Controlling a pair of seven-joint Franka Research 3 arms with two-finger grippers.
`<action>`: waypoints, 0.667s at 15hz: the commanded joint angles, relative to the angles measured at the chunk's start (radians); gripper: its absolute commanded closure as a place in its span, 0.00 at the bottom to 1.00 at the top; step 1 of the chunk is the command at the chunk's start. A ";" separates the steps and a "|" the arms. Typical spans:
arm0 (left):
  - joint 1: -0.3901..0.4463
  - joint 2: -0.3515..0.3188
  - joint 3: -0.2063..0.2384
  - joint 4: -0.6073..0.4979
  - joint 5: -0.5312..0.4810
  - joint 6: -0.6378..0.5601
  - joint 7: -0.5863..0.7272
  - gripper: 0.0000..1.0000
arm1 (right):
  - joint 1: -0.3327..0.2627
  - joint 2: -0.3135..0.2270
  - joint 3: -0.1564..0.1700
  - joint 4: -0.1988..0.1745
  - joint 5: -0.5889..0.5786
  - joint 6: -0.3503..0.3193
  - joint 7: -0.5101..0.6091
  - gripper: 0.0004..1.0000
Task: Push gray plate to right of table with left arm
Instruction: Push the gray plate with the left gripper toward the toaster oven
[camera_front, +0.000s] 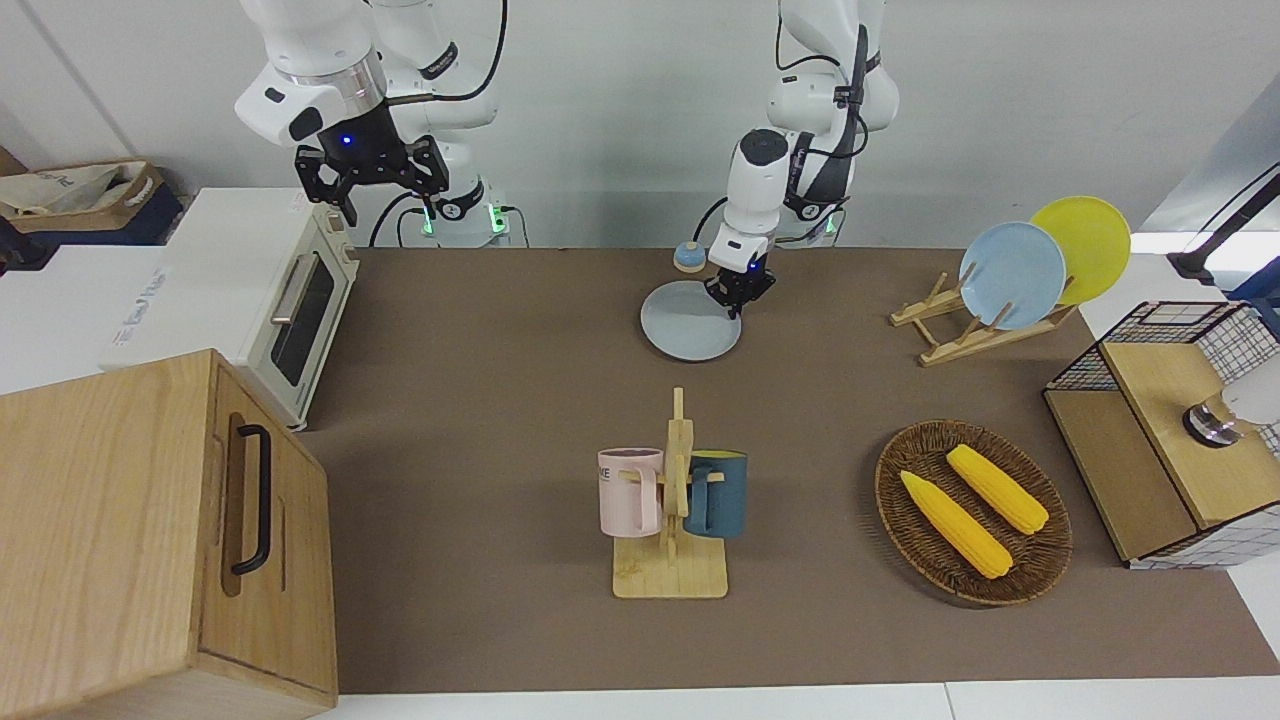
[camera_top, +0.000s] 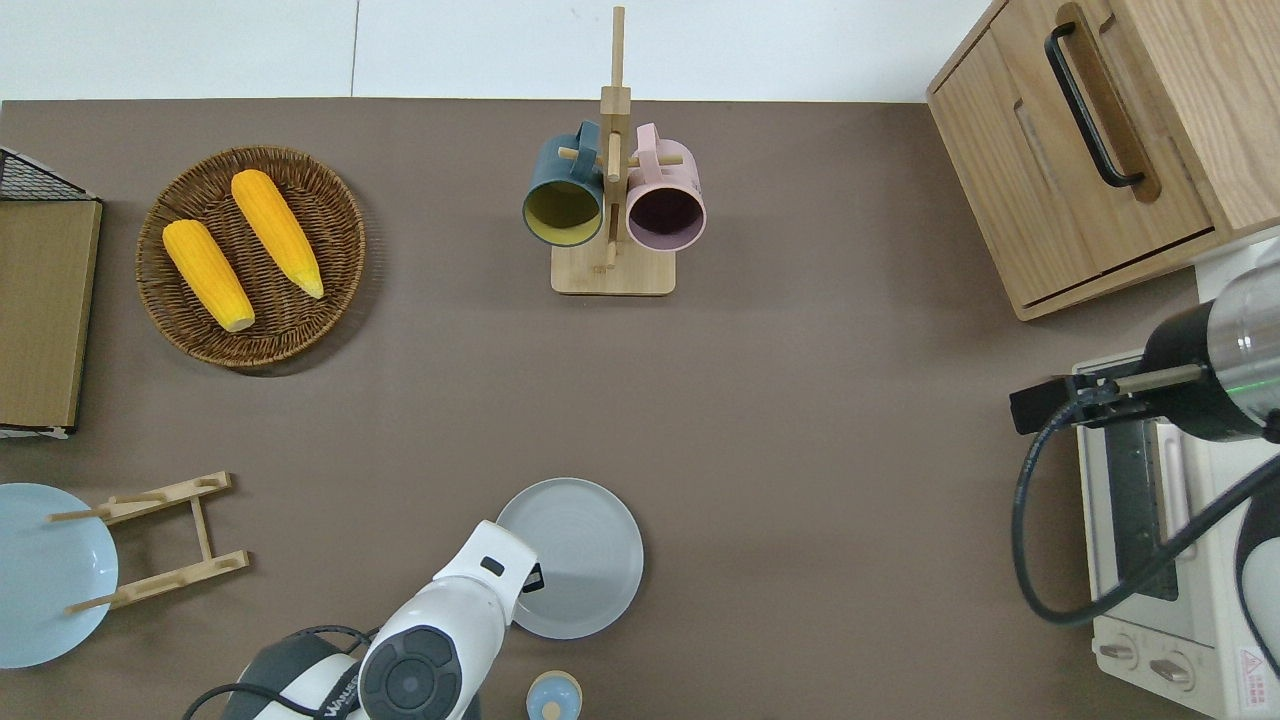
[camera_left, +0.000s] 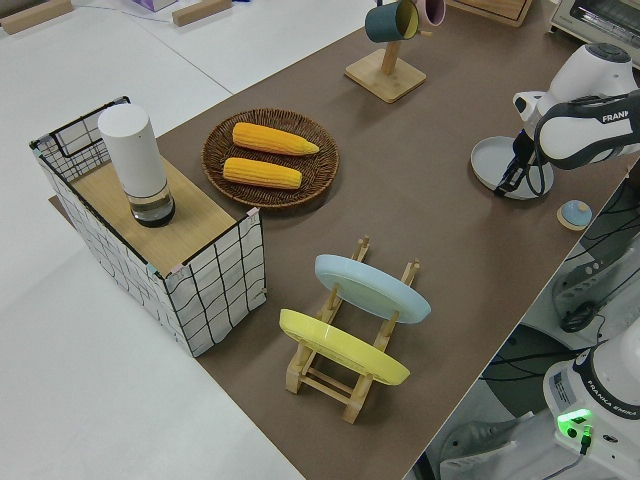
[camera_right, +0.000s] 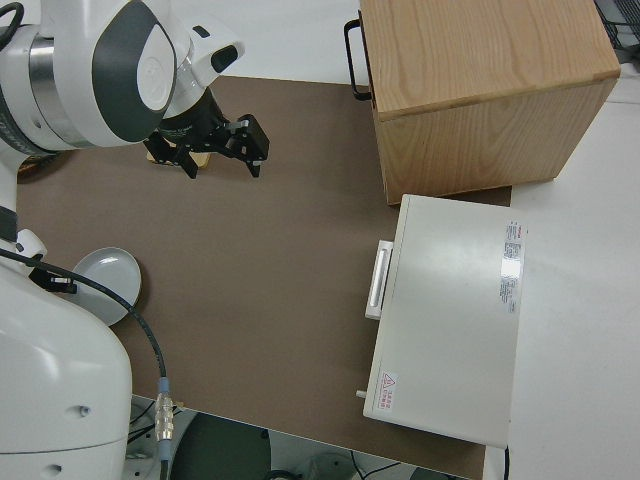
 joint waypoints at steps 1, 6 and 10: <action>-0.009 0.115 -0.086 0.060 -0.008 0.022 -0.131 1.00 | -0.020 -0.006 0.015 0.004 0.010 -0.012 0.001 0.02; -0.011 0.138 -0.158 0.106 -0.003 0.022 -0.254 1.00 | -0.020 -0.006 0.015 0.004 0.010 -0.012 0.000 0.02; -0.011 0.173 -0.202 0.154 0.024 0.020 -0.354 1.00 | -0.020 -0.006 0.013 0.004 0.010 -0.012 0.001 0.02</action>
